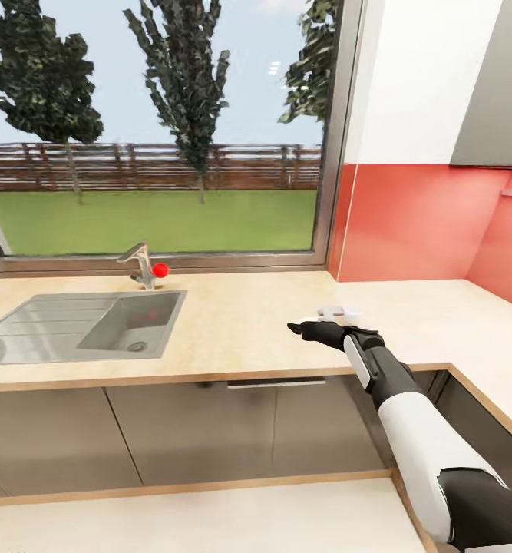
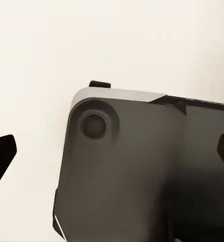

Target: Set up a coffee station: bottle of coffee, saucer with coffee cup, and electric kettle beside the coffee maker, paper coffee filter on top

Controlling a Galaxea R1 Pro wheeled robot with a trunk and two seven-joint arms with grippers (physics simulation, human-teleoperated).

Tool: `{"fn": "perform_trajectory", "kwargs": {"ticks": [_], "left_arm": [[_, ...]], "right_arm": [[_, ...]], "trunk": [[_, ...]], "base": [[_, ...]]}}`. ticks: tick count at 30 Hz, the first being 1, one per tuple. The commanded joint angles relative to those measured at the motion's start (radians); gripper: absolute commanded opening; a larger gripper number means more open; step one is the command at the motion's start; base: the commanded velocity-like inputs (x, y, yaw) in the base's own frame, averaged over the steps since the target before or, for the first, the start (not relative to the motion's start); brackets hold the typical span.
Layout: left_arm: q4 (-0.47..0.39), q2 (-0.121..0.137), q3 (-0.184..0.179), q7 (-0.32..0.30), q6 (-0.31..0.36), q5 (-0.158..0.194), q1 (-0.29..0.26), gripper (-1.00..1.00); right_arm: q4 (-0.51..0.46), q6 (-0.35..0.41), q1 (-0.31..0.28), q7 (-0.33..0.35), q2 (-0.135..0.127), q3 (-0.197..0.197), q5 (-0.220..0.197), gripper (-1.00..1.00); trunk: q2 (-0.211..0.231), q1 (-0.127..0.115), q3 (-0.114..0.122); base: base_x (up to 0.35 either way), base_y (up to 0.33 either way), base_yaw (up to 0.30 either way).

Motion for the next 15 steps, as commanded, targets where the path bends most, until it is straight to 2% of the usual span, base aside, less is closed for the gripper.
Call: {"fn": "perform_trajectory", "kwargs": {"ticks": [1,12,15], "left_arm": [[-0.001,-0.001,0.006,-0.001,-0.003,0.004,0.0,1.0],[-0.001,-0.001,0.006,-0.002,-0.003,0.003,0.0,1.0],[-0.004,0.0,0.006,-0.002,-0.003,0.002,0.0,1.0]], "right_arm": [[-0.001,0.007,0.0,-0.001,0.0,0.0,-0.009,1.0],[0.001,-0.002,0.0,-0.001,-0.001,0.0,-0.008,1.0],[0.001,-0.002,0.0,-0.001,-0.001,0.0,-0.008,1.0]], "trunk": [[-0.001,0.0,-0.001],[-0.001,0.0,-0.001],[-0.001,0.0,-0.001]], "base": [[0.0,-0.295,0.009],[0.0,-0.293,0.001],[0.0,-0.13,0.0]]}}
